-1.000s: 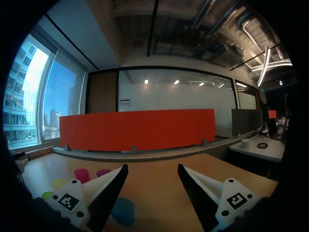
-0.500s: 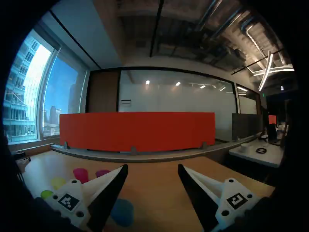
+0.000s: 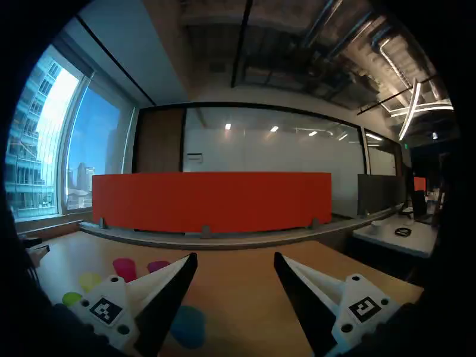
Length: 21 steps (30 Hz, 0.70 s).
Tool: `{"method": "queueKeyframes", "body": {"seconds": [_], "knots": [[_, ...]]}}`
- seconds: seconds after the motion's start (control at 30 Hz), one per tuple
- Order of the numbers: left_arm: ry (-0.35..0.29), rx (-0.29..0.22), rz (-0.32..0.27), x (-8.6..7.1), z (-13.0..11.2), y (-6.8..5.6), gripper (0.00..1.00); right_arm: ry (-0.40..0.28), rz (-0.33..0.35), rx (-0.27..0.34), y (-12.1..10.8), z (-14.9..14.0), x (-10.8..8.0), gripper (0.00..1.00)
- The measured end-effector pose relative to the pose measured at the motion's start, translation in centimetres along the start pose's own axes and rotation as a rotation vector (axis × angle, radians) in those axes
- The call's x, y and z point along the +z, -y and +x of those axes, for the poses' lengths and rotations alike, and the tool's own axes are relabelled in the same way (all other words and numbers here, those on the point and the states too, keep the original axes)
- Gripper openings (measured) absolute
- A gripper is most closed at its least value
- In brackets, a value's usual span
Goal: Pour water
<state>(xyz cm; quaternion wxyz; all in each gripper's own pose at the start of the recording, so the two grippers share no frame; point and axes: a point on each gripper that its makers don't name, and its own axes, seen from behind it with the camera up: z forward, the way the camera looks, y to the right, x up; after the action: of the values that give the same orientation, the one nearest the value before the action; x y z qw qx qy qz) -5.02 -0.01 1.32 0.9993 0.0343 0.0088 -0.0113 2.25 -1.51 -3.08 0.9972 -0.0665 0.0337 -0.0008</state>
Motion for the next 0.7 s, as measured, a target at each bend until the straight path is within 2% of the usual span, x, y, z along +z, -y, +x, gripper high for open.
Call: {"method": "queueKeyframes", "body": {"seconds": [0.37,0.7], "knots": [[0.006,0.002,-0.002,0.15,-0.31,0.0,0.98,-0.003,0.004,0.004,-0.22,-0.07,-0.17,1.0],[0.006,0.001,-0.002,0.17,-0.28,0.02,0.98,-0.018,0.016,-0.024,-0.89,-0.44,-0.25,0.99]]}}
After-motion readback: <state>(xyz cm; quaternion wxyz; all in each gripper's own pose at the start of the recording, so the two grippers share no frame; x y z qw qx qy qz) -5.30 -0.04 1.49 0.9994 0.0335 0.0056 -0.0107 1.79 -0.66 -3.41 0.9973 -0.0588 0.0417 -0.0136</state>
